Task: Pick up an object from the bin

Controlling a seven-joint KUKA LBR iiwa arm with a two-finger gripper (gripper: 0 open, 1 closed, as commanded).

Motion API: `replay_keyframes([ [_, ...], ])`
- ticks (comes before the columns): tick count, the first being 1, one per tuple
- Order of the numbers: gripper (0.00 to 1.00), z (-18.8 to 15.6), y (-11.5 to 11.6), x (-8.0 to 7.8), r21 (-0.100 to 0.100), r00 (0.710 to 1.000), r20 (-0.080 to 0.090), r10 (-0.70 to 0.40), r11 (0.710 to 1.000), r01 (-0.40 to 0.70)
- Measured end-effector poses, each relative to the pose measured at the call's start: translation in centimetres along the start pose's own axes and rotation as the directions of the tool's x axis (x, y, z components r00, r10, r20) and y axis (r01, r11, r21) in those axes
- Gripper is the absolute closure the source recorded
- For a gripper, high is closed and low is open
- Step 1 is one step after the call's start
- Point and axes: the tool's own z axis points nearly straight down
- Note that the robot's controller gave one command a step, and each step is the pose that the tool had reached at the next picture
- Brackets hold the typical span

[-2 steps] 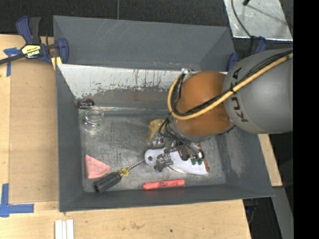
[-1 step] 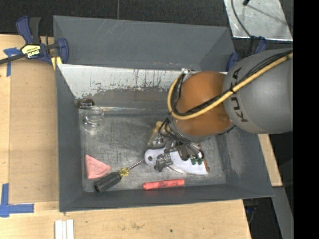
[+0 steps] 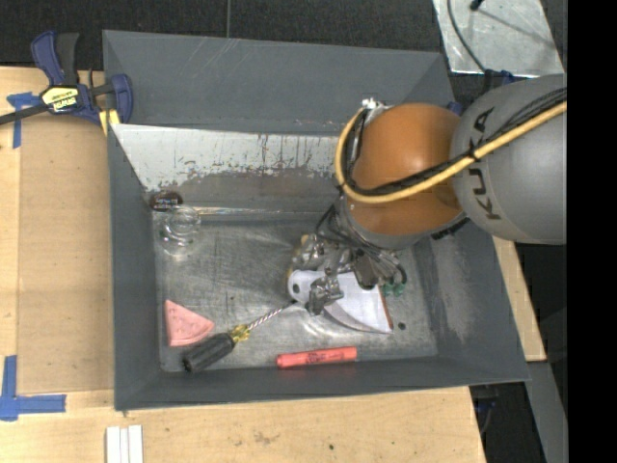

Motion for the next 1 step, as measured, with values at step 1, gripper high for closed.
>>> replay_keyframes([
  [1,1.00,-10.87,0.64,2.66,0.000,1.000,0.008,-0.024,1.000,0.024],
])
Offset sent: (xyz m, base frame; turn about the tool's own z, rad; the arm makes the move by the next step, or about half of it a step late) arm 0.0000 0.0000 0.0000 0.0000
